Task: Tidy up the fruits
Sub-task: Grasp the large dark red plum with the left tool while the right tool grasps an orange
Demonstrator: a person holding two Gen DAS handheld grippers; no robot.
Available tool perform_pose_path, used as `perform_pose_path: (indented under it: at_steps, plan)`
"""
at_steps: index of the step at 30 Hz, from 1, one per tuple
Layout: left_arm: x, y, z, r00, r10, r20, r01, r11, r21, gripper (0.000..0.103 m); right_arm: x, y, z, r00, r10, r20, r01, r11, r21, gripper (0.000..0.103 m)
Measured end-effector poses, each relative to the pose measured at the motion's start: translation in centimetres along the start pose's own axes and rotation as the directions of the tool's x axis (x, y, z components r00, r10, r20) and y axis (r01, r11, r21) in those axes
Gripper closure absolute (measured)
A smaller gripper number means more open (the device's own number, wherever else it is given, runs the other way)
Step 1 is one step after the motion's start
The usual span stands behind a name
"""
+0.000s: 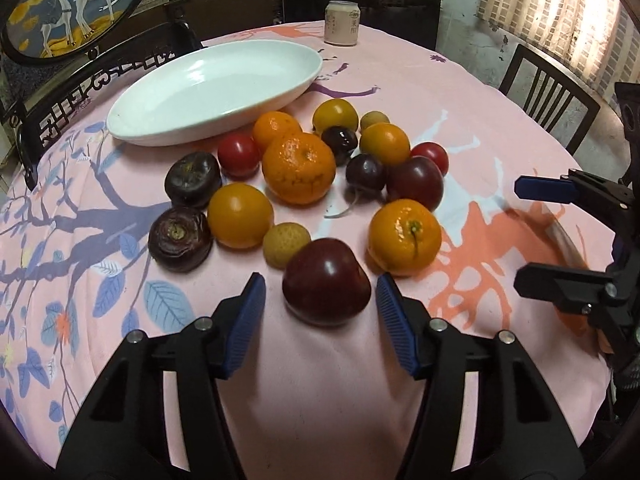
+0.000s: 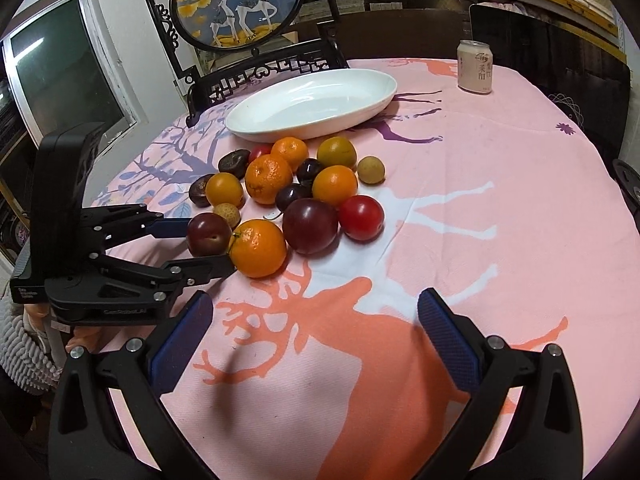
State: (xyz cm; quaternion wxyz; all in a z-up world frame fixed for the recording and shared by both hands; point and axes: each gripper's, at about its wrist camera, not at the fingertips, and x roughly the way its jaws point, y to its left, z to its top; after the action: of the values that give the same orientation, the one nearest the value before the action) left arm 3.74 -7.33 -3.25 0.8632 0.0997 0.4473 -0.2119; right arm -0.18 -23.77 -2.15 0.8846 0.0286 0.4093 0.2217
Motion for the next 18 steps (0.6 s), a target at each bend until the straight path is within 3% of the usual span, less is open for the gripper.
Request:
perform_pose_path:
  at_steps: [2, 3, 10, 15, 18]
  plan:
    - [-0.2, 0.1, 0.1, 1.0, -0.012, 0.006, 0.012, 1.0, -0.003, 0.049, 0.0, 0.0, 0.0, 1.0, 0.002, -0.001, -0.002, 1.0, 0.0, 0.001]
    - [-0.3, 0.2, 0.0, 1.0, -0.018, 0.012, 0.018, 1.0, -0.003, 0.063, 0.0, -0.1, -0.1, 1.0, 0.003, -0.001, -0.003, 1.0, 0.0, 0.001]
    - [-1.7, 0.6, -0.4, 0.998, -0.044, 0.045, 0.044, 0.999, -0.01, 0.063, 0.1, 0.0, 0.0, 1.0, 0.012, 0.004, -0.012, 1.0, 0.006, 0.003]
    - [-5.5, 2.9, -1.7, 0.99, 0.023, 0.14, -0.014, 0.998, -0.063, 0.063, 0.7, 1.2, 0.3, 1.0, 0.017, -0.016, -0.017, 1.0, 0.022, 0.009]
    - [-6.1, 4.2, -2.4, 0.987, 0.061, 0.146, -0.046, 0.994, -0.101, 0.063, 2.2, 3.4, 0.8, 0.999, 0.002, -0.048, -0.003, 1.0, -0.005, 0.014]
